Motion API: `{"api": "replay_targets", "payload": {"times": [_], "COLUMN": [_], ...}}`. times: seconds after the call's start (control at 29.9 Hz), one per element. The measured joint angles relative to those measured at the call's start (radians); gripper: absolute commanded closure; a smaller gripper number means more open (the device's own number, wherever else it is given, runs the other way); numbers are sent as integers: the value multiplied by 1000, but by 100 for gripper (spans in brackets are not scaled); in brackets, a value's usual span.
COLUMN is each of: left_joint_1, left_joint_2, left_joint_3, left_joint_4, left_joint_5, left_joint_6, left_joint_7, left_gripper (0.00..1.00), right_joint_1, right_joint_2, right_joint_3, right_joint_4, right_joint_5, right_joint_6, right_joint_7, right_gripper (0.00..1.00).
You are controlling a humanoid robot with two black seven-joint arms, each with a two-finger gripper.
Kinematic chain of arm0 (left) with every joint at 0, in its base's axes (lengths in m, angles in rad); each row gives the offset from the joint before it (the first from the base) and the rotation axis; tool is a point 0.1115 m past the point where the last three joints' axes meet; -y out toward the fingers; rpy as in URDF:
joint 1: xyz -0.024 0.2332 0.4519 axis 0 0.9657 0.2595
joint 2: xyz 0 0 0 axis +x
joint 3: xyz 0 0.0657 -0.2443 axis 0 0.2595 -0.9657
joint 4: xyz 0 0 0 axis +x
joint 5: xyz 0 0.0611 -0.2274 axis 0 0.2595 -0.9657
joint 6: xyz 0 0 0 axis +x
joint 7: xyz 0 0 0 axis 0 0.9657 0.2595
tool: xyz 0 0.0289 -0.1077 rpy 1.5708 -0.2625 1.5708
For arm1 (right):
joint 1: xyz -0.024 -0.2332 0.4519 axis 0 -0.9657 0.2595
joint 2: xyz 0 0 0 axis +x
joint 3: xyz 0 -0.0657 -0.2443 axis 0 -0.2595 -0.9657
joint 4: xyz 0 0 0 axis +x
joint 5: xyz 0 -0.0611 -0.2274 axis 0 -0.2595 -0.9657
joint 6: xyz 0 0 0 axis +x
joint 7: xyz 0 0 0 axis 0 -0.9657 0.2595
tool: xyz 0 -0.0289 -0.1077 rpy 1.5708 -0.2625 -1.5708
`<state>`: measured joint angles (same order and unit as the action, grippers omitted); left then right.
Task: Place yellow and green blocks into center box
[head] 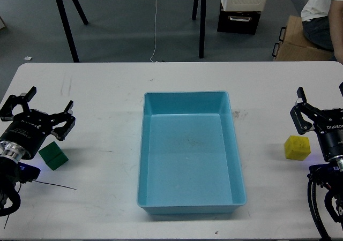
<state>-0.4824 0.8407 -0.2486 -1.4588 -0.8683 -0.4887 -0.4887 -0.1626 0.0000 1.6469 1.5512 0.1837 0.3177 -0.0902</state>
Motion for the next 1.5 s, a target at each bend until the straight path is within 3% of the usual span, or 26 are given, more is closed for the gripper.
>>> {"api": "replay_targets", "payload": {"times": [0.27, 0.4, 0.47, 0.6, 0.84, 0.9, 0.97, 1.0, 1.07, 1.34, 1.5], "left_joint_1": [0, 0, 1, 1, 4, 4, 4, 4, 4, 4, 5], "left_joint_2": [1, 1, 2, 1, 0, 0, 0, 0, 0, 0, -1], "left_joint_3": [0, 0, 0, 0, 1, 2, 2, 2, 2, 2, 2], "left_joint_4": [1, 5, 6, 10, 32, 38, 41, 41, 42, 46, 52], "left_joint_5": [0, 0, 0, 1, 3, 3, 3, 3, 3, 5, 6], "left_joint_6": [0, 0, 0, 0, 0, 0, 0, 0, 0, 0, 0], "left_joint_7": [0, 0, 0, 0, 0, 0, 0, 0, 0, 0, 0], "left_gripper": [0, 0, 0, 0, 0, 0, 0, 0, 0, 0, 0], "right_joint_1": [12, 75, 117, 217, 433, 478, 516, 535, 585, 827, 954], "right_joint_2": [0, -1, -10, -67, -305, -390, -485, -528, -635, -1066, -1160], "right_joint_3": [3, 10, 16, 23, -159, -229, -301, -333, -419, -841, -1048], "right_joint_4": [-21, -59, -63, -62, -68, -78, -88, -95, -115, -110, -106], "right_joint_5": [-52, -343, -562, -929, -1338, -1432, -1519, -1554, -1633, -2094, -2278], "right_joint_6": [49, 71, 71, 56, -190, -204, -206, -203, -184, -131, -131], "right_joint_7": [1, 7, 34, 133, 195, 278, 436, 492, 556, 579, 579], "right_gripper": [1, 1, 1, 3, 3, 2, 2, 2, 2, 3, 2]}}
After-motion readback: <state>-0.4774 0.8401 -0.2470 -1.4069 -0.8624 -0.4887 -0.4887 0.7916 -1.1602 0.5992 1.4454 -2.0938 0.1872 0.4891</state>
